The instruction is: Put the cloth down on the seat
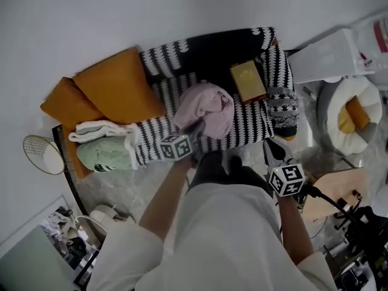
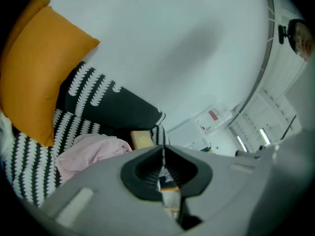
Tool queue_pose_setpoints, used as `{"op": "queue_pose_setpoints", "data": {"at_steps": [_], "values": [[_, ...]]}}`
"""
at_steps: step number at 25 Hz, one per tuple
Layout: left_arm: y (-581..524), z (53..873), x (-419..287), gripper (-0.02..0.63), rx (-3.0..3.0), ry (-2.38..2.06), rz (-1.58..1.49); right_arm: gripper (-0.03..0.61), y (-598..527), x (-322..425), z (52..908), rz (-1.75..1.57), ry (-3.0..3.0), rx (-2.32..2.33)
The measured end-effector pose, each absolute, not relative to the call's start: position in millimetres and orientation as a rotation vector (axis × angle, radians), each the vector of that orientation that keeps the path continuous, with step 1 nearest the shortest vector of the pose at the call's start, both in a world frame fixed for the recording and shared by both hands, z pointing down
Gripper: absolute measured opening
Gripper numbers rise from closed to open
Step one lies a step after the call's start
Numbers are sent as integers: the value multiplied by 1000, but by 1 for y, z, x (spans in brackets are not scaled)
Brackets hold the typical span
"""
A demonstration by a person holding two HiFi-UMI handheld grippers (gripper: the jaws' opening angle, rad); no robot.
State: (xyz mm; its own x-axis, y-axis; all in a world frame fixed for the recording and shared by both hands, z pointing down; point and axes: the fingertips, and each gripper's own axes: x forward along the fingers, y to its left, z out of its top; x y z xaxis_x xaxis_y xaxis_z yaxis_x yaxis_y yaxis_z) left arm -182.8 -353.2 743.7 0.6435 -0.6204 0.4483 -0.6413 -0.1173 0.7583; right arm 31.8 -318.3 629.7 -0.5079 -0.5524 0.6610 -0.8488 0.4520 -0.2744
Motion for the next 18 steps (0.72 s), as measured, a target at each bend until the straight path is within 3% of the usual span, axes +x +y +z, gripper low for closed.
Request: {"op": "queue_pose_setpoints", "data": {"at_steps": [1,18], "values": [[-346,735,-180,2,1794,-1017,18,4,-314,36,622,802,-2236,1172],[-188,618,-82,0,1853,-993,-204,3,-192,137,577,899,-2435,1111]]}}
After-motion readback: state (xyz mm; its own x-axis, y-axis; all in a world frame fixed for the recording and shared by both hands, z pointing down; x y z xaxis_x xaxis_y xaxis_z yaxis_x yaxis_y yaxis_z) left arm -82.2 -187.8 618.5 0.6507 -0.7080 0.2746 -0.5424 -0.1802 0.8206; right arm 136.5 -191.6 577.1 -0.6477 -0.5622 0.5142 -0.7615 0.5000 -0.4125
